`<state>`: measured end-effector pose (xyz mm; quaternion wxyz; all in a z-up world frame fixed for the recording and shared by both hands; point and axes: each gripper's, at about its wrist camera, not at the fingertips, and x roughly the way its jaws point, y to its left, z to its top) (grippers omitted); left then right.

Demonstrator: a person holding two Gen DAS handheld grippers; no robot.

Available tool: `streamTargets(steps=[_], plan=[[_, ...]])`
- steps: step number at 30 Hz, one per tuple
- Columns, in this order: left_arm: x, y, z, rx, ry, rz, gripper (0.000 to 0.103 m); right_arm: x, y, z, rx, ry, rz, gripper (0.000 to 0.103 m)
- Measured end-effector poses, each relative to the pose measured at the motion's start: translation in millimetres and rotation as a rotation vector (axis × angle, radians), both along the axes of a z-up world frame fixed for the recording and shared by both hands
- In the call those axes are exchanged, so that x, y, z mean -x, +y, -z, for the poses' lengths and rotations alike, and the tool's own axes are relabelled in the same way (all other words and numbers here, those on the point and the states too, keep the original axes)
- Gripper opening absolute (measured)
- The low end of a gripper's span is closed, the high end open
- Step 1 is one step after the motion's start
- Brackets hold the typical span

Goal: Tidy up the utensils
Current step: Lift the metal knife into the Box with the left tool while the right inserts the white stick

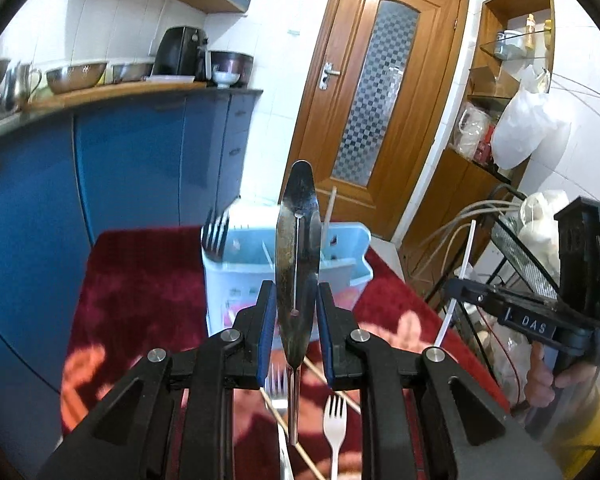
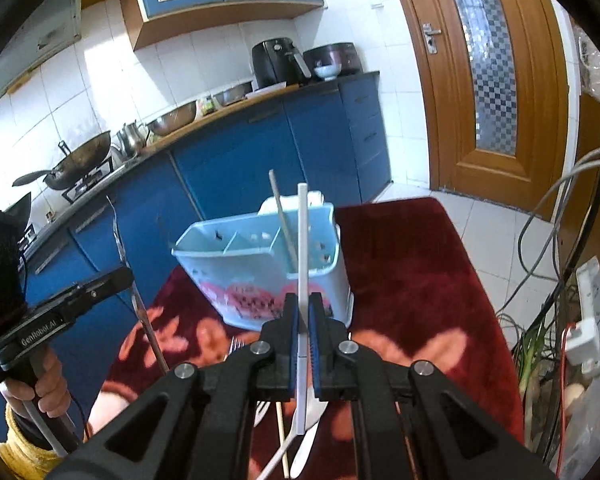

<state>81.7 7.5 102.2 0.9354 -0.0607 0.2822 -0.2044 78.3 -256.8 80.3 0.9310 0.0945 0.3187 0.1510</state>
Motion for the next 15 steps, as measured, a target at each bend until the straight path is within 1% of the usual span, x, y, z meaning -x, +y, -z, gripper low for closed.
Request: streamTargets(steps=[7, 11, 15], plan=[[-29, -5, -33, 0.012, -0.056, -0.031, 0.019, -23, 1, -16, 0.004, -0.046, 0.021, 0.006], [-45, -9, -52, 0.013, -0.107, -0.044, 0.019, -36, 7, -27, 0.034, -0.089, 0.036, 0.006], [-64, -9, -68, -0.003, -0.166, -0.081, 0.019, -53, 12, -39, 0.051, -0.128, 0.052, 0.006]])
